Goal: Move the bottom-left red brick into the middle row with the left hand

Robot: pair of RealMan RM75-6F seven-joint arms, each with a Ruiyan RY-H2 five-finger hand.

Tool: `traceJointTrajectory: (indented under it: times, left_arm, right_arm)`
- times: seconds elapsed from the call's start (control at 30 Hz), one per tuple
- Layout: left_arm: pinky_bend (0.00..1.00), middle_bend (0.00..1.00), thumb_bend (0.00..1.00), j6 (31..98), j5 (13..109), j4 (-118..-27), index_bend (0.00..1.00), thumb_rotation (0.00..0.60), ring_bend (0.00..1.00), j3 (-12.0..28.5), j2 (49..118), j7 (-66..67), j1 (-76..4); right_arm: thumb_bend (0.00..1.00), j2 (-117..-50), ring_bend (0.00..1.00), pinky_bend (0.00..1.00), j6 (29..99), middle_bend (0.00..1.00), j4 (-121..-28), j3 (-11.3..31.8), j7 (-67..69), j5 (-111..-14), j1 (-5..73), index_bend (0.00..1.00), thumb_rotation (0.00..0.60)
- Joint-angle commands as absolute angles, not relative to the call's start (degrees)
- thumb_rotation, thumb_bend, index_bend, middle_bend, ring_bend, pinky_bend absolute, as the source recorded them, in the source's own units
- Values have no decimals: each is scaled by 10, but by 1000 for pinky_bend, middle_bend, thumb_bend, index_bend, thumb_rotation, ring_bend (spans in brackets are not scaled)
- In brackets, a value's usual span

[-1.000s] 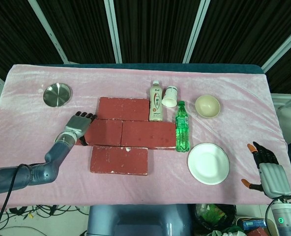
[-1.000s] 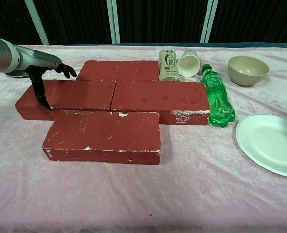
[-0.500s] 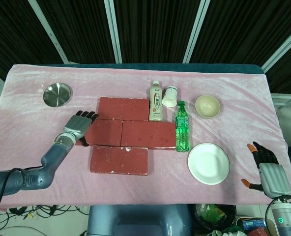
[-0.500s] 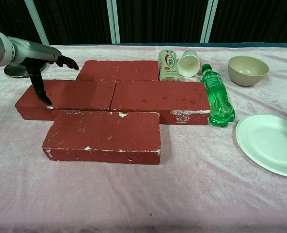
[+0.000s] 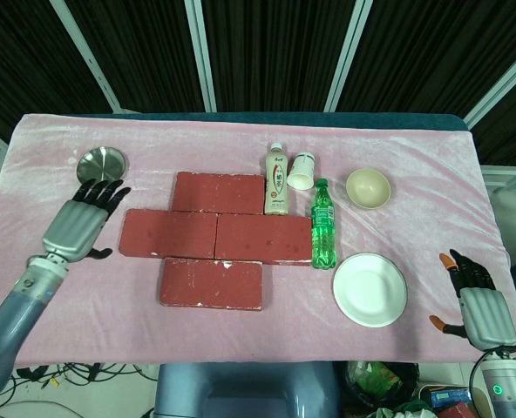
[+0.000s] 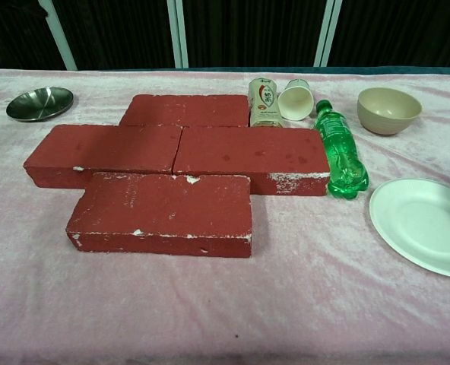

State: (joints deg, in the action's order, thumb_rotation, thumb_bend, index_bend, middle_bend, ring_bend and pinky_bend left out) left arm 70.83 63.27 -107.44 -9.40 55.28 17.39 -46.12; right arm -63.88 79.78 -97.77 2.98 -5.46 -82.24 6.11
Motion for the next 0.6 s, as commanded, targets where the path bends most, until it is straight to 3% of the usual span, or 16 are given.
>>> traceJointTrajectory:
  times: [0.03, 0.23, 0.6]
  left_arm:
    - [0, 1, 0, 848, 792, -1048, 0, 600, 0, -151, 526, 65, -319]
    - [0, 0, 0, 921, 842, -974, 0, 600, 0, -169, 562, 2, -220]
    - [0, 0, 0, 933, 830, -908, 0, 600, 0, -138, 601, -72, -151]
  right_arm:
    - [57, -641, 0, 78, 802, 0, -976, 30, -59, -825, 60, 0, 600]
    - [57, -643, 0, 78, 806, 0, -974, 31, -59, -825, 59, 0, 600]
    - [57, -643, 0, 78, 809, 0, -973, 30, -58, -830, 58, 0, 600]
